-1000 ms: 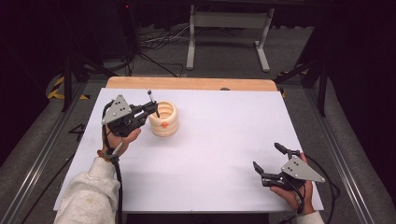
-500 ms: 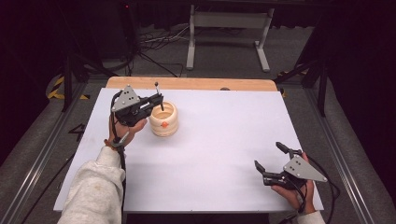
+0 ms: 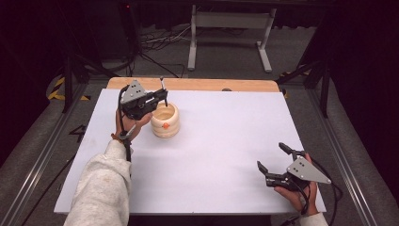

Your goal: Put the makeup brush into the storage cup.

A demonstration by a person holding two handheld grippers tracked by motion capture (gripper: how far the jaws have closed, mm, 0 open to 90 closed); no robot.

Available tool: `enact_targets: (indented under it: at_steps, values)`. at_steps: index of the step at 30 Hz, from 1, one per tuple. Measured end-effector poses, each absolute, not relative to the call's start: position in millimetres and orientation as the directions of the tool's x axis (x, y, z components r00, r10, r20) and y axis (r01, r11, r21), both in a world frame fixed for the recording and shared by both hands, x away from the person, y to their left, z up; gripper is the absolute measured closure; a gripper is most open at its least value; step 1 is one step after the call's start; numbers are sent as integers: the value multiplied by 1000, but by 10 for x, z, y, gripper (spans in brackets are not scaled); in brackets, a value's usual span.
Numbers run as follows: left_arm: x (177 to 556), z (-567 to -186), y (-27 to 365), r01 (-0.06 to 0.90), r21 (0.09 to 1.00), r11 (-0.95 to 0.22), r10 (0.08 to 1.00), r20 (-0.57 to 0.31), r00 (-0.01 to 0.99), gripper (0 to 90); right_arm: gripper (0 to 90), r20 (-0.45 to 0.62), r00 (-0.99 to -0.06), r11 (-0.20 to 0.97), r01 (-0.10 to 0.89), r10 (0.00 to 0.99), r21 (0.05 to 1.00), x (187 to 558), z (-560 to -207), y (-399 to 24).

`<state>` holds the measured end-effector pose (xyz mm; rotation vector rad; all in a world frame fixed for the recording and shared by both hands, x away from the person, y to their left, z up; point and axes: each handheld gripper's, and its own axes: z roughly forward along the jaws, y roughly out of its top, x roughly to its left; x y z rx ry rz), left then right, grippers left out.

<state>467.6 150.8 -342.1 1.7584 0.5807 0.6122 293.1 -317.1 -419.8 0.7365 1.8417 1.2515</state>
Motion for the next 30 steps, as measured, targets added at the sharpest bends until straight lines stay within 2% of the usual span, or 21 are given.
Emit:
enact_targets:
  at_steps: [8,20,30]
  values:
    - [4765,-3495,1500,110,956,-270,675,107,730,840,70,-279,-536,353,38,797,935,2935,-4203,-3161]
    - [4880,-3788,1560,182,953,-240,709,44,704,839,73,-279,-536,355,41,797,934,2940,-4203,-3167]
    - [4861,-3970,1566,192,949,-249,704,41,709,839,74,-276,-540,354,45,795,934,2944,-4206,-3165]
